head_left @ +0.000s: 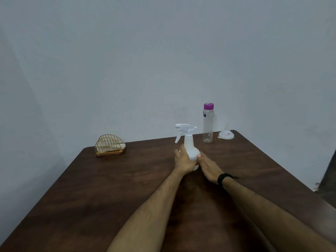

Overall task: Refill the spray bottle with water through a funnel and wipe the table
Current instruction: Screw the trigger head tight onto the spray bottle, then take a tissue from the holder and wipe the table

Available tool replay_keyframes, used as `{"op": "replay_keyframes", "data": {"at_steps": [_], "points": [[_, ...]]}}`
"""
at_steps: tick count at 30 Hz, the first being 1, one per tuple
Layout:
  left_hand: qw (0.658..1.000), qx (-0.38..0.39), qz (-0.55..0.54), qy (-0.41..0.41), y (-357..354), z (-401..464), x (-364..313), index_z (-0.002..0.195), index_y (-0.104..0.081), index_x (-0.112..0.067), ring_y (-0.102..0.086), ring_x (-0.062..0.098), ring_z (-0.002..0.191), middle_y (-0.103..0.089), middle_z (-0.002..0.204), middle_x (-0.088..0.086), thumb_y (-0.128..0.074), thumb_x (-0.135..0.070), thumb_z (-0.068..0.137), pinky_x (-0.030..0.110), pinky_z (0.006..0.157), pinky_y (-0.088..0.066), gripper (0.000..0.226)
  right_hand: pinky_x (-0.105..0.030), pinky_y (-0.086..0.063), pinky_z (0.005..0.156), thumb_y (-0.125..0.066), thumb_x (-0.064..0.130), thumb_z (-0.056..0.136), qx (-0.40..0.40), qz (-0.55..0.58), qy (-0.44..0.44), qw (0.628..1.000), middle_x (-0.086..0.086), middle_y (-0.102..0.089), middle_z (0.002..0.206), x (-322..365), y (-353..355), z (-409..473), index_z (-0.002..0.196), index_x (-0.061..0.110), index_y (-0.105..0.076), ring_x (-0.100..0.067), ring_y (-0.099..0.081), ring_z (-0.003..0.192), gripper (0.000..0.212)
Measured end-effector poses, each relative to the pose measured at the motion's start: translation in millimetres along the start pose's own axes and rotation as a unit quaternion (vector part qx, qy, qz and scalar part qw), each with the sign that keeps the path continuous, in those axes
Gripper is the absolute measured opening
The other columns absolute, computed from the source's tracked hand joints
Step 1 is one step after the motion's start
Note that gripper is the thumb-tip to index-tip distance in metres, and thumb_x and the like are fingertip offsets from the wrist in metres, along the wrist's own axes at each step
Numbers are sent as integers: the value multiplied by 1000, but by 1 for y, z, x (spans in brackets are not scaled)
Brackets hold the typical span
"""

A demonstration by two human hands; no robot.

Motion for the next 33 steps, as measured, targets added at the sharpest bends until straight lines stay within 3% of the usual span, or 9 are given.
{"op": "replay_keyframes", "data": {"at_steps": [3,6,8,20,23,26,29,33], "points": [[1000,5,18,9,-1,31,3,150,-21,-19,-35,29,133,-27,141,13,-79,-32,80,37,108,-37,92,-41,-21,118,-11,55,102,3,-80,-11,997,-5,-46,150,-14,-2,27,147,21,-39,-23,-38,140,63],[1000,-7,19,19,2,62,8,150,-19,-16,-35,31,134,-25,142,14,-79,-33,81,37,110,-35,93,-43,-5,123,-6,77,87,68,-211,-4,975,-1,-12,166,-30,-15,51,158,20,-12,-17,-9,153,91],[999,-12,21,27,2,84,11,151,-18,-16,-34,33,135,-24,145,15,-78,-34,82,40,112,-34,93,-43,1,123,-14,81,86,90,-251,-4,964,1,1,166,-41,-22,63,159,21,-5,-16,1,153,94],[998,-29,40,27,-10,152,7,152,-15,-18,-35,34,136,-25,149,15,-76,-35,85,42,112,-36,92,-42,5,123,-19,82,86,79,-267,3,960,5,5,166,-54,-26,78,158,25,-2,-13,6,153,93],[999,-7,41,32,-7,148,15,156,-1,-18,-32,35,141,-20,154,15,-81,-40,78,45,116,-35,114,-42,4,123,-20,82,86,79,-268,1,960,5,5,166,-53,-25,78,158,26,-3,-13,5,153,93],[996,32,59,63,7,127,36,156,21,-21,-20,36,149,-1,164,14,-83,-51,72,49,120,-27,137,-42,3,123,-20,82,85,86,-268,-2,960,5,4,166,-52,-24,77,158,27,-4,-13,4,153,93],[984,47,151,76,42,99,72,158,14,-26,-15,34,153,5,168,11,-71,-65,77,49,121,-25,123,-43,2,123,-20,82,85,91,-280,-11,956,6,3,166,-49,-24,76,158,27,-3,-14,3,153,93],[943,89,316,46,96,53,121,160,-3,-23,-8,25,155,0,168,7,-35,-76,90,44,125,-8,93,-44,1,123,-17,84,82,103,-286,-19,952,5,5,166,-43,-23,73,158,26,-2,-15,4,153,97]]}}
Point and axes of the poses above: each hand's wrist, its own z-axis towards the middle knuckle, its own y-axis out of the back of the hand, x = y × z, the point moved 5 cm from there along z, towards the middle knuckle
